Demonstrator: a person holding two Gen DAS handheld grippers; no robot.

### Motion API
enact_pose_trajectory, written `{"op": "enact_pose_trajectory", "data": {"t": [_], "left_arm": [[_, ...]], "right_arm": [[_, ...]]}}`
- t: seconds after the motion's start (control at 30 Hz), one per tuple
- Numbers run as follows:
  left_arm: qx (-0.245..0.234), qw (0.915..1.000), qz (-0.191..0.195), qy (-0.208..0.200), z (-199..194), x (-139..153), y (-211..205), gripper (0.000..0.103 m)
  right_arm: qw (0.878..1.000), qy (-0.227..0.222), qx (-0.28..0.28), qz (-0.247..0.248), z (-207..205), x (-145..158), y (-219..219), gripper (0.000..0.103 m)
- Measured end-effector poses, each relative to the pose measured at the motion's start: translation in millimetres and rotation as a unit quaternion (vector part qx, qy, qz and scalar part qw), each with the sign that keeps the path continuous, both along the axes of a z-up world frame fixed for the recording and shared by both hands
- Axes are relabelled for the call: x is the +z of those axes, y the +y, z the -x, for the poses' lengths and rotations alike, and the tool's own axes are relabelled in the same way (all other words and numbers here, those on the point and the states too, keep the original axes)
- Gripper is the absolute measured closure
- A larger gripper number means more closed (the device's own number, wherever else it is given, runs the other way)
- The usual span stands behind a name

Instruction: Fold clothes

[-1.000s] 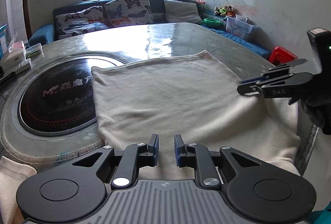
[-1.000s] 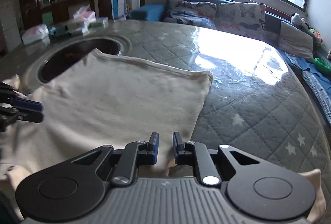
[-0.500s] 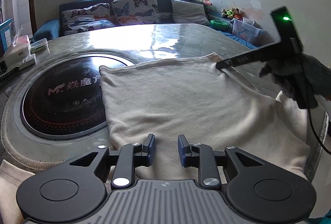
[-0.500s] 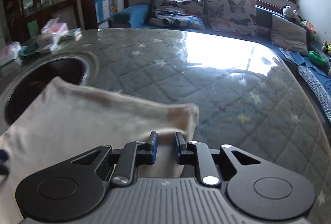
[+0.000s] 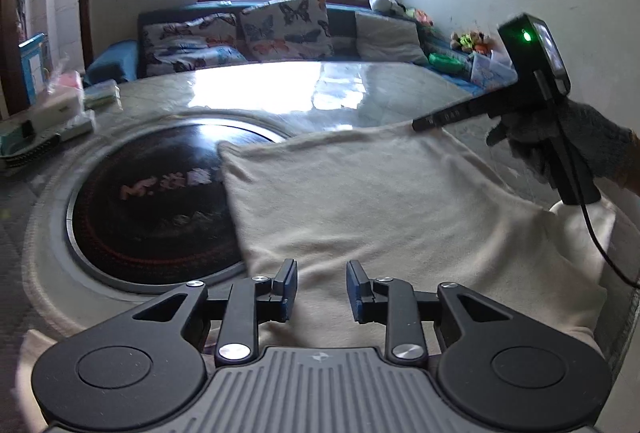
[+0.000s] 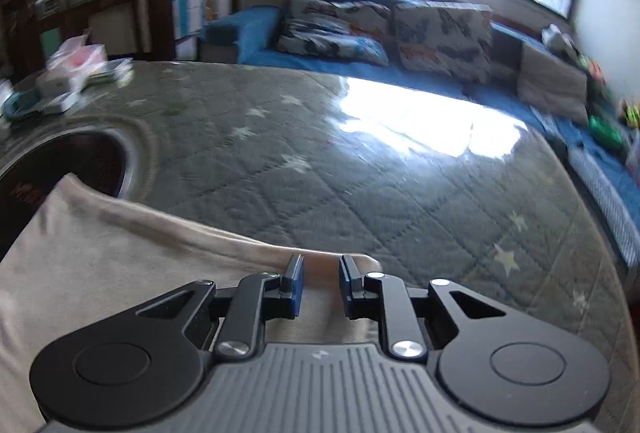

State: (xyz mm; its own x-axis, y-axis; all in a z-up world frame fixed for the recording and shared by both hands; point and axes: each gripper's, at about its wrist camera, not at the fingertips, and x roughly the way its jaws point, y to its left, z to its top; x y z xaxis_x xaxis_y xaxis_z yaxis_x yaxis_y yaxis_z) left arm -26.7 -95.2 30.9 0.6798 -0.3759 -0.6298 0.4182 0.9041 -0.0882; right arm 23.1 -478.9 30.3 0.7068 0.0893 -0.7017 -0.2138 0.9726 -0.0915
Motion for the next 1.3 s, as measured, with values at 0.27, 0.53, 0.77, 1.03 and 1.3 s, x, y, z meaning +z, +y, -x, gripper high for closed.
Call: {"op": "enact_pose_trajectory", "data": {"t": [0.27, 0.53, 0.77, 1.03, 1.3], "left_arm": [[0.081, 0.9963, -0.019, -0.021, 28, 12, 60, 0.066], [0.125, 0.9896, -0.069, -0.022, 38, 3, 83, 0.060], [0.140, 0.9829, -0.110, -0.044, 42, -7, 85, 0.080], [0.271, 0.9588, -0.038, -0.077, 49, 7, 143, 0.096], [0.304, 0.9515, 0.005, -0.050, 54, 2, 168, 0.096]], "right_arm": [[0.993, 0.002, 0.122, -0.006, 73, 12, 52, 0.061], [0.976, 0.003, 0.219, 0.010, 140, 13, 100, 0.058], [0.975, 0.011, 0.222, 0.013, 158, 3, 106, 0.056], [0.974, 0.002, 0.225, 0.019, 165, 6, 106, 0.055], [0.956, -0.015, 0.292, 0.010, 184, 20, 127, 0.057]]}}
